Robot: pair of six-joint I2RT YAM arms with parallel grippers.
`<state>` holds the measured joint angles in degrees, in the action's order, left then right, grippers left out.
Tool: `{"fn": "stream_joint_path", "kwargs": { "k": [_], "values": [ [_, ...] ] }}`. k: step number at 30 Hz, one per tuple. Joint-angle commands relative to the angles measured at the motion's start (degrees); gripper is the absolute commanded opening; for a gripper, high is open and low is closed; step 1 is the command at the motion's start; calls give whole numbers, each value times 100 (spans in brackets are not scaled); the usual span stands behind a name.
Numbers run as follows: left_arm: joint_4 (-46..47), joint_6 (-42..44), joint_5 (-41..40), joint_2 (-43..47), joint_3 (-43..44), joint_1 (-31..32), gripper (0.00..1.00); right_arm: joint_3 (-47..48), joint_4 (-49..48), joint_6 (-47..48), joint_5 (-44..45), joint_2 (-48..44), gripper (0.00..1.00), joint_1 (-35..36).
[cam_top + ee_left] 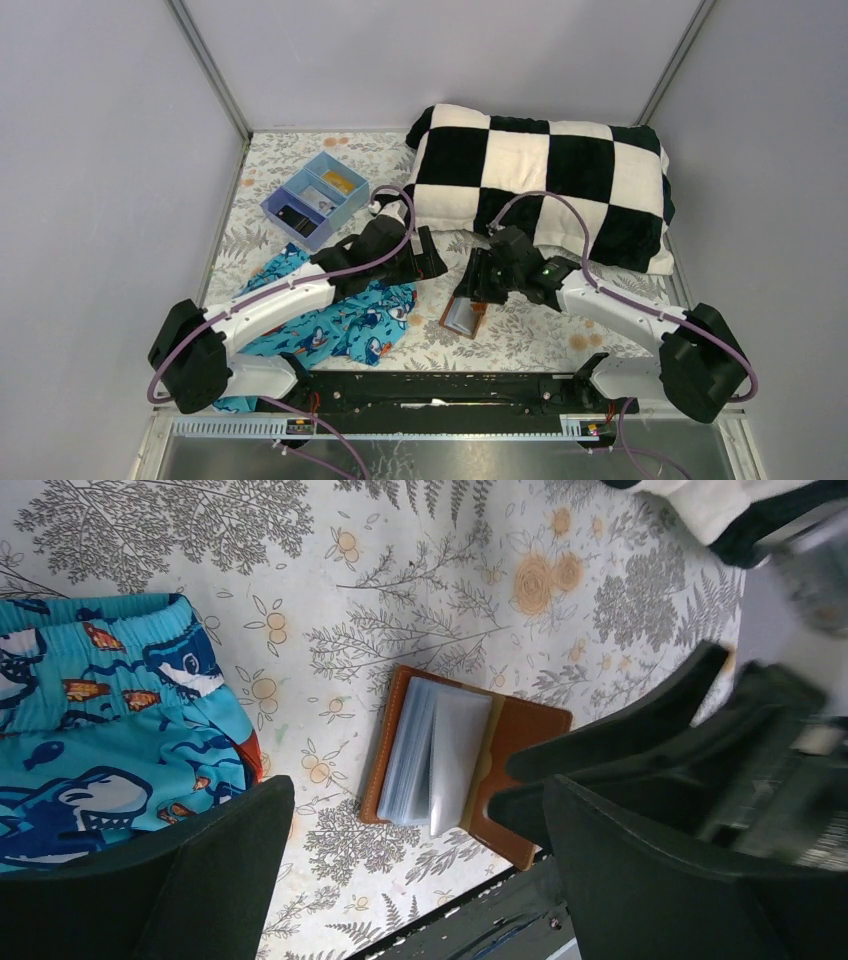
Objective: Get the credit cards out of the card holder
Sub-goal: Remove the credit card from the card holder.
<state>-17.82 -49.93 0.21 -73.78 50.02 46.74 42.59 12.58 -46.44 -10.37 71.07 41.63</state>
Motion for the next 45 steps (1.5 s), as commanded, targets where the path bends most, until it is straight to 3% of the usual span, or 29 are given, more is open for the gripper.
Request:
{"fn": "stream_joint_path", "kwargs": {
  "k": [1, 7, 11, 15, 20, 30, 38, 41, 45],
  "values": [
    [276, -208, -47, 206, -80, -61, 99, -411, 40, -192, -14, -14, 56, 39],
    [547, -320, 498, -124, -130, 50, 98, -1204, 498, -490, 796, -798, 57, 28],
    [1123, -392, 789, -451, -266, 148, 89, -1767, 396, -709, 1004, -1043, 54, -80],
    [1588, -531, 1132, -793, -317, 243, 81, -2193, 184, -984, 1224, -1231, 41, -93],
    [1763, -674, 1547, -1228, -42, 322, 82, -2345, 169, -1095, 1318, -1271, 32, -91],
    [2102, -954, 1777, -1769, 205, 566, 84, -2474, -86, -998, 1204, -1144, 32, -102],
    [2733, -1341, 2284, -2115, 123, 718, 88, -2501, 43, -995, 1073, -1569, 34, -103],
    [2547, -1298, 1999, -2000, 118, 744, 88, -2550, 72, -999, 1057, -1775, 34, -102],
    [1465, -848, 1008, -1691, 367, 744, 93, -2566, 188, -1001, 1099, -1819, 35, -102]
  ]
}}
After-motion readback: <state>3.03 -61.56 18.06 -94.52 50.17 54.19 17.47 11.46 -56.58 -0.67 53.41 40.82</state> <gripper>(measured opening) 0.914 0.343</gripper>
